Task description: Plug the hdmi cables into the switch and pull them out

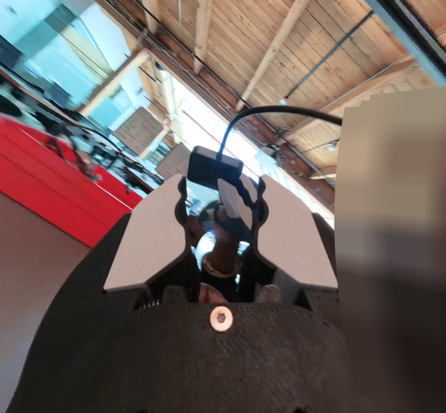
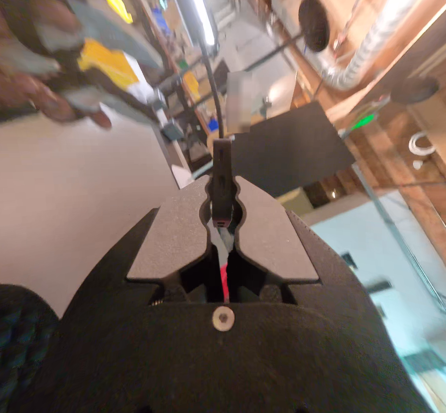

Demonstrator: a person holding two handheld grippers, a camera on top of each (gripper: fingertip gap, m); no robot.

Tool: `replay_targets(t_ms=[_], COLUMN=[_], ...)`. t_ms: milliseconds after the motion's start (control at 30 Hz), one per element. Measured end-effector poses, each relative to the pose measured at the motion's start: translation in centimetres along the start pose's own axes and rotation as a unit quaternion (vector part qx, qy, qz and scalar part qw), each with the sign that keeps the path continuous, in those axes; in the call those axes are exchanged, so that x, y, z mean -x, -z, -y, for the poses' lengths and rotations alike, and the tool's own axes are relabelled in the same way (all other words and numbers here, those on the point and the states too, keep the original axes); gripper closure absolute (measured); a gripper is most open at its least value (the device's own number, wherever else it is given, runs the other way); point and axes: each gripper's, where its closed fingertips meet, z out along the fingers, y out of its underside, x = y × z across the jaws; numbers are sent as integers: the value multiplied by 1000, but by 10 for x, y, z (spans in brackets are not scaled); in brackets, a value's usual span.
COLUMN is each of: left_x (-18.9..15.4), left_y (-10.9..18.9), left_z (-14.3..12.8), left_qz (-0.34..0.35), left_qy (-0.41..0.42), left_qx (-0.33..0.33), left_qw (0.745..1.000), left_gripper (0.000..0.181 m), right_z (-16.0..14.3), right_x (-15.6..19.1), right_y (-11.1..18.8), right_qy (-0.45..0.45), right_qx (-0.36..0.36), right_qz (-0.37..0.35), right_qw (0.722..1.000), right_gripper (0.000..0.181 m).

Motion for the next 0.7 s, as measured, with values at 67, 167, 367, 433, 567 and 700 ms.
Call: replay_targets(t_ms=[67,167,367,433,567,700], left_x=[2,-4,-59,-72,-94,-112], left_y=[8,26,65,78,100,120], left_z=[20,56,115,124,139,161], left_qz=[51,131,253,284,316,364], left_qy=[-71,-201,-467,-507,-541,-590], left_qx=[-21,-54,-71,-43,-6,-30], left_qw=[996,969,844,813,780,720], left_gripper=[126,126,126,126,126,127], right_z=[-22,-51,-77,-84,-100,-114], right_x=[-4,-1,37,48,68,98], right_y=[2,9,21,21,18,24], right_qy=[10,6,-67,-69,-83,-99], right_qx=[80,181,253,266,298,340], right_qz=[1,26,164,193,242,313], right_qw=[997,983,951,942,920,881], right_gripper=[167,167,167,167,167,167])
